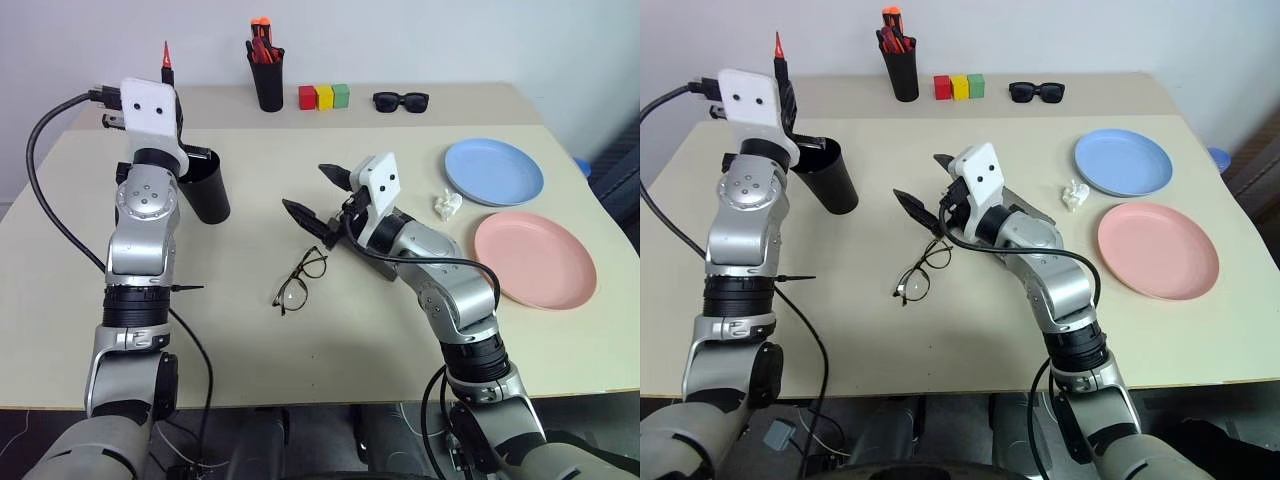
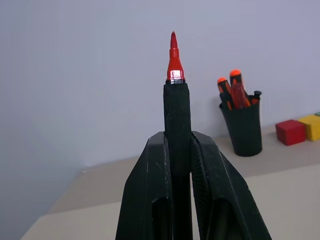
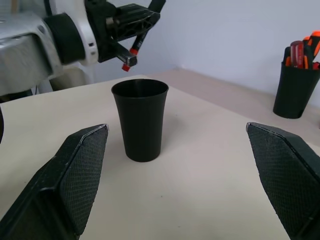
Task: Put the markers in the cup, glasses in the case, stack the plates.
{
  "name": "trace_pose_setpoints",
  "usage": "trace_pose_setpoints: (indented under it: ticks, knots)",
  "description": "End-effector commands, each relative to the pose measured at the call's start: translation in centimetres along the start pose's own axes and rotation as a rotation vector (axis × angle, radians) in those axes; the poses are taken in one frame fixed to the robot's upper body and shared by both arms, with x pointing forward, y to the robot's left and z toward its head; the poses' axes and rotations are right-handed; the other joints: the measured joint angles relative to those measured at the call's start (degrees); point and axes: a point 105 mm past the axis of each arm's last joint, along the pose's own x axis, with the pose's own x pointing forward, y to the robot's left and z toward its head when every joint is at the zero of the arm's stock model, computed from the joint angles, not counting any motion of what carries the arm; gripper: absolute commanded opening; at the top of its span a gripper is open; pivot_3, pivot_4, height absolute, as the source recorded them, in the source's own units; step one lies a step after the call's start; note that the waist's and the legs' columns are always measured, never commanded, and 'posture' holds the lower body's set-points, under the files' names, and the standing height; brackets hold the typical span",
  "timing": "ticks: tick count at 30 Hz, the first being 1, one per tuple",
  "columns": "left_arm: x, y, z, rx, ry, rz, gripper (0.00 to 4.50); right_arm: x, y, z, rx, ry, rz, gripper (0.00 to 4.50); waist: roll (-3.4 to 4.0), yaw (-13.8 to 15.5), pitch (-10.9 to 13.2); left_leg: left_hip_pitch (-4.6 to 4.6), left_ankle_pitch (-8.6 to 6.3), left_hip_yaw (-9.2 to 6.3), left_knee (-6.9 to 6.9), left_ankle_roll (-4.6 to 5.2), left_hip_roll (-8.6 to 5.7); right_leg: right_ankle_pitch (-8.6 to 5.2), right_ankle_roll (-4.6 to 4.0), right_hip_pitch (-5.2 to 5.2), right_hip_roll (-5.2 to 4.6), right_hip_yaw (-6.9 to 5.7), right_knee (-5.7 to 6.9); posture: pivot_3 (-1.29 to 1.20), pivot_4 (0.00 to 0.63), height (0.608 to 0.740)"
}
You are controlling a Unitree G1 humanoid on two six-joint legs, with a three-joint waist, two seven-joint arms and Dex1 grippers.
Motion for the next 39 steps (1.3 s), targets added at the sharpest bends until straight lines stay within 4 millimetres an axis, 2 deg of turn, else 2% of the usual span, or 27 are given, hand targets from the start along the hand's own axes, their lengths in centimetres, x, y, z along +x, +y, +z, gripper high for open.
trace_pose_setpoints:
  ticks: [1, 3, 8, 13, 16, 17, 20, 22, 25, 26, 29, 31, 34, 39]
  knots:
    - [-0.2, -0.1, 0.7, -0.022, -0.054, 0.003, 0.03, 0.0, 0.7, 1.2, -0.008, -0.050, 0.023, 4.50, 0.00, -0.14, 0.00, 0.00, 0.00, 0.00, 0.01, 0.00, 0.00, 0.00, 0.00, 0.00, 0.00, 0.00, 0.01, 0.00, 0.150, 0.740]
    - [-0.4, -0.4, 0.1, -0.056, -0.039, -0.002, 0.03, -0.1, 0.8, 1.1, -0.003, -0.047, 0.032, 4.50, 0.00, -0.32, 0.00, 0.03, 0.00, -0.01, 0.01, 0.00, 0.00, 0.00, 0.00, 0.01, 0.01, 0.00, 0.03, 0.00, 0.150, 0.740]
    - [-0.7, -0.4, -0.5, -0.034, -0.027, 0.017, 2.39, -0.2, 1.0, 1.0, -0.002, -0.043, 0.040, 4.50, 0.00, -0.58, 0.00, 0.10, 0.00, -0.01, 0.00, 0.00, 0.01, 0.00, 0.00, 0.03, 0.04, 0.01, 0.07, 0.00, 0.150, 0.740]
    - [-1.1, -0.3, -0.6, -0.039, -0.026, 0.019, 2.39, -0.3, 0.9, 0.9, -0.003, -0.041, 0.036, 4.50, 0.00, -0.51, 0.00, 0.09, 0.00, -0.01, 0.01, 0.00, 0.01, 0.00, 0.00, 0.04, 0.03, 0.01, 0.06, 0.00, 0.150, 0.740]
    - [-1.4, -0.7, 0.5, -0.089, -0.062, -0.018, 2.39, -0.3, 0.9, 1.0, -0.005, -0.042, 0.035, 4.50, 0.00, -0.51, 0.00, 0.10, 0.00, -0.01, 0.00, 0.00, 0.01, 0.00, 0.00, 0.03, 0.03, 0.01, 0.06, 0.00, 0.150, 0.740]
    - [-1.6, -1.4, 1.4, -0.127, -0.086, -0.068, 2.39, -0.4, 0.9, 1.0, -0.006, -0.042, 0.037, 4.50, 0.00, -0.50, 0.00, 0.09, 0.00, -0.01, 0.01, 0.00, 0.01, 0.00, 0.00, 0.04, 0.03, 0.01, 0.06, 0.00, 0.150, 0.740]
    - [-3.4, -5.6, 2.8, -0.216, -0.087, -0.384, 2.39, -1.4, 1.2, 1.0, -0.049, -0.013, 0.109, 4.50, 0.00, -0.32, 0.00, 0.04, 0.00, -0.01, 0.00, 0.00, 0.01, 0.00, 0.00, 0.04, 0.01, 0.01, 0.03, 0.00, 0.150, 0.740]
    - [-5.0, -7.3, 1.4, -0.222, 0.044, -0.534, 2.93, -2.8, 1.2, 0.6, -0.122, 0.042, 0.160, 4.50, 0.00, -0.39, 0.00, 0.04, 0.00, 0.00, 0.01, 0.00, -0.01, 0.00, 0.00, 0.07, -0.02, 0.01, 0.00, 0.00, 0.150, 0.740]
    - [-7.3, -8.6, -0.4, -0.266, 0.226, -0.671, 4.19, -5.0, 0.2, -0.4, -0.193, 0.145, 0.189, 4.50, 0.00, -0.63, 0.00, 0.12, 0.00, 0.00, 0.00, 0.01, -0.01, -0.01, 0.00, 0.11, 0.01, 0.01, 0.02, 0.00, 0.150, 0.740]
    - [-8.5, -9.2, -1.5, -0.296, 0.331, -0.726, 4.44, -5.9, -0.1, -0.8, -0.221, 0.188, 0.209, 4.50, 0.00, -0.70, 0.01, 0.16, 0.00, -0.01, 0.00, 0.01, 0.01, -0.02, -0.01, 0.11, 0.03, 0.01, 0.04, 0.00, 0.150, 0.740]
    - [-12.1, -10.5, -4.1, -0.373, 0.598, -0.862, 4.44, -8.1, -1.1, -1.3, -0.271, 0.269, 0.217, 4.50, 0.00, -0.77, 0.01, 0.17, 0.00, -0.01, 0.01, 0.02, 0.03, -0.04, 0.00, 0.11, 0.05, 0.02, 0.05, 0.00, 0.150, 0.740]
    - [-13.6, -10.9, -4.5, -0.405, 0.670, -0.931, 4.44, -8.6, -1.5, -1.3, -0.280, 0.290, 0.204, 4.50, -0.01, -0.82, 0.02, 0.17, -0.01, 0.00, 0.02, 0.02, 0.03, -0.05, 0.01, 0.11, 0.05, 0.03, 0.05, 0.00, 0.150, 0.740]
    - [-14.4, -10.9, -4.6, -0.417, 0.703, -0.989, 4.44, -8.9, -1.4, -1.5, -0.289, 0.307, 0.211, 4.50, -0.01, -0.68, 0.02, 0.17, -0.01, -0.01, 0.02, 0.02, 0.03, -0.04, 0.00, 0.10, 0.06, 0.02, 0.06, 0.00, 0.150, 0.740]
    - [-14.2, -9.8, -6.2, -0.368, 0.752, -0.985, 4.44, -9.1, -0.4, -1.8, -0.298, 0.322, 0.238, 4.50, -0.01, -0.47, 0.02, 0.15, -0.01, 0.01, 0.02, 0.02, 0.03, -0.10, -0.10, 0.11, 0.03, 0.03, 0.00, 0.00, 0.150, 0.740]
